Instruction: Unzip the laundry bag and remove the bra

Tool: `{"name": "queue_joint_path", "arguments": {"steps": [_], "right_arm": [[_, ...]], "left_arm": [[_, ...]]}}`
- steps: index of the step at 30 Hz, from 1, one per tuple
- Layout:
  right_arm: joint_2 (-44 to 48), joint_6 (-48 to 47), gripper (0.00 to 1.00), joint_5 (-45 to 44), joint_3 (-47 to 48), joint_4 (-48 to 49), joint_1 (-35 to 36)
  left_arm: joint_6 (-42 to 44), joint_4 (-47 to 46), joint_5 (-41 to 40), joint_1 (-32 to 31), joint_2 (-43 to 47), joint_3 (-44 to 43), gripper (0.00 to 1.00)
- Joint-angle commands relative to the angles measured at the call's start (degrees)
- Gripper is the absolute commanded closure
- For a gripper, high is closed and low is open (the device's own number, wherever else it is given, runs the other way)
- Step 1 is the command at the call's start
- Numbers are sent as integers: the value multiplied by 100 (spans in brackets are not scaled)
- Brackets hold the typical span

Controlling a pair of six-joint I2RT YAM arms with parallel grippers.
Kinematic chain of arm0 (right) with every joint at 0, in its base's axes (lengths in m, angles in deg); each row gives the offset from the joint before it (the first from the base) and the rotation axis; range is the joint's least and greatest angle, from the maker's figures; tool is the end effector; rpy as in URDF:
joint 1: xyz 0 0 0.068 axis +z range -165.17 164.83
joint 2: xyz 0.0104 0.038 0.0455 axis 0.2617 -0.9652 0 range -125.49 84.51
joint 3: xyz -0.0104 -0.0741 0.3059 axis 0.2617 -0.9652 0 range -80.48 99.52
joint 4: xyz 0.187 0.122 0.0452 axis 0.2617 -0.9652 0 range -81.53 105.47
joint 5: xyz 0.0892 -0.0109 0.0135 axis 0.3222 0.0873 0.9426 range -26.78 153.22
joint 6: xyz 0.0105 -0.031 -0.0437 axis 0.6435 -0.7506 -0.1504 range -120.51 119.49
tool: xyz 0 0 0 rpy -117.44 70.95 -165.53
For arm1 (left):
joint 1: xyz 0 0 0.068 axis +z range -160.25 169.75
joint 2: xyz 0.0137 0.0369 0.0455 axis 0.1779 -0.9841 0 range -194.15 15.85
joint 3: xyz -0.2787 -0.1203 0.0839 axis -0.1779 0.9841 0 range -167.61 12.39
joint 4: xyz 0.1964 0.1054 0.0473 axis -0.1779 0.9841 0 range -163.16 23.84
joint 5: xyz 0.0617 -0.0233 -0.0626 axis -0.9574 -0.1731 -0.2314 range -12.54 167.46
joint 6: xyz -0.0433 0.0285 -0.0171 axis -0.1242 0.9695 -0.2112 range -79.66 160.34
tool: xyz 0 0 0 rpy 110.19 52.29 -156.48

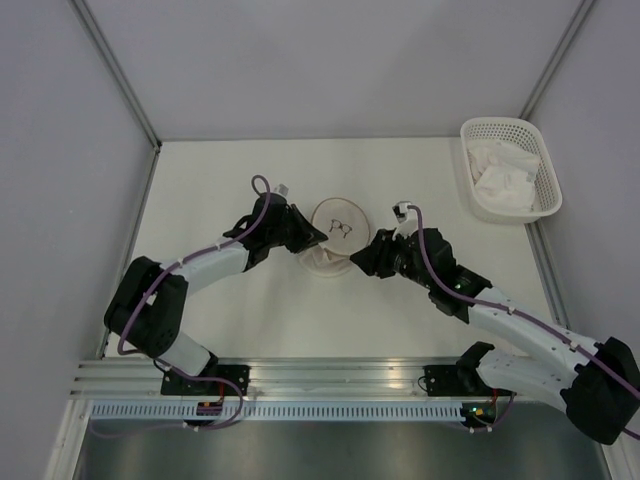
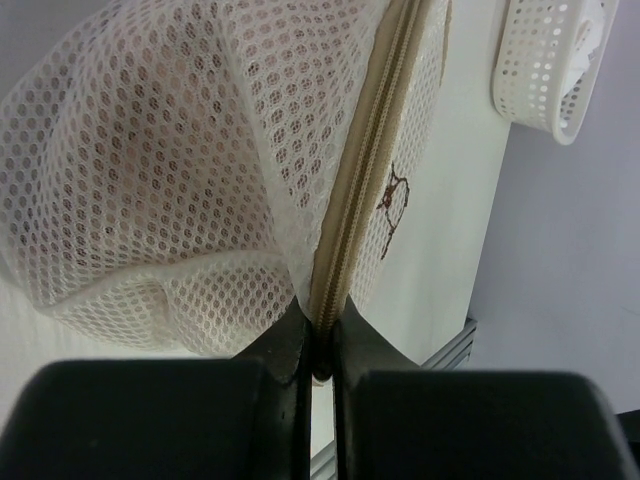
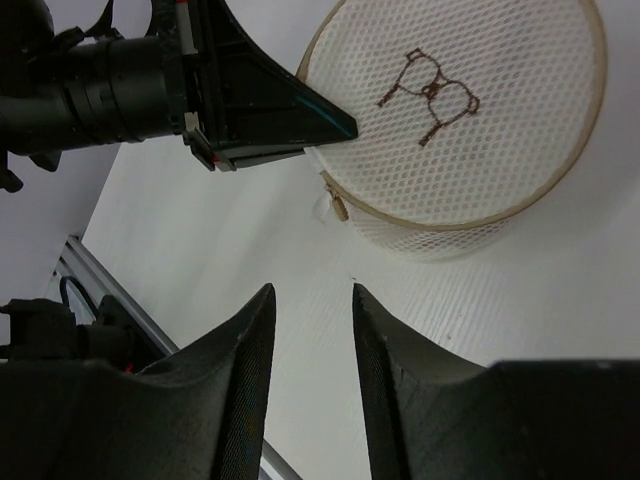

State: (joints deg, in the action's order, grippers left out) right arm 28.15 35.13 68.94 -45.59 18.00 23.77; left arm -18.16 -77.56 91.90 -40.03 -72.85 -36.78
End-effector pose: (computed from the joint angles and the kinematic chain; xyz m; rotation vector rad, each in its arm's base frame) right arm 0.1301 0.1100 0.3130 -0.1303 2.0184 0.9548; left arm 0.2574 -0.1579 0.2712 -0.4418 2.3610 -1.0844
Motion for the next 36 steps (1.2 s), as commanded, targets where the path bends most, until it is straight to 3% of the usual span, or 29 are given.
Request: {"name": "queue_joint_path", "arguments": {"steps": [1, 5, 6, 8, 36], "right_arm": [[-339, 40, 58, 106, 158, 354, 315], [-630, -4, 57, 79, 228, 363, 474], [-709, -30, 50, -8, 237, 363, 535], [-771, -83, 48, -88, 263, 337, 580], [-1536, -531, 52, -658, 545, 468, 624]], "left_arm": [[-451, -210, -195, -177, 266, -102, 98], [-592, -44, -353, -353, 310, -286, 98], [-601, 1, -397, -379, 310, -321, 98], [-592, 45, -415, -423, 293, -383, 98], [-768, 177, -292, -652, 494, -427, 98]]}}
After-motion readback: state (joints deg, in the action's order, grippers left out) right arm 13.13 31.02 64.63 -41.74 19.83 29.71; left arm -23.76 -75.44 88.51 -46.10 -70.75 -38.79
